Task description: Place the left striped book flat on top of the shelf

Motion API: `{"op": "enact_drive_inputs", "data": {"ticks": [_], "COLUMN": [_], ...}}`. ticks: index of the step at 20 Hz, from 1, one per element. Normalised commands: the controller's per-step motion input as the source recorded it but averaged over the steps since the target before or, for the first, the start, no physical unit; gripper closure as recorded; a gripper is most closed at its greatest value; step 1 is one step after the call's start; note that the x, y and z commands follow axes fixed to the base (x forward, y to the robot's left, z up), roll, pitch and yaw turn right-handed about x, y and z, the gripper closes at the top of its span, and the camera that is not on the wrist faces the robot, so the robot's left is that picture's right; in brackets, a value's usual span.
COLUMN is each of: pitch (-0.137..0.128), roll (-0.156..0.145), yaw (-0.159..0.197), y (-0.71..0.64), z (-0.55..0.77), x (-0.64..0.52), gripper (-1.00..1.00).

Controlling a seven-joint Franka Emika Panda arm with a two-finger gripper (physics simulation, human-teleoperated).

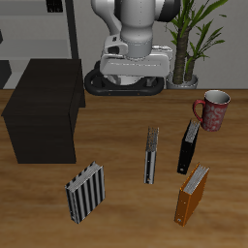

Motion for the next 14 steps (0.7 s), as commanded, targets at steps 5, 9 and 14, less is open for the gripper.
{"op": "enact_drive_inputs", "data": {"ticks": [5,9,14], "pitch": [-0.028,-0.034,-0.031], "roll": [0.034,0.008,0.006], "yaw": [0.015,0.011,0.014], "y": [0.37,0.33,0.23], "z": [-0.03,0.08,0.07], "x": [-0.06,0.06,0.08], "gripper": [-1.00,-1.00,-1.00]}}
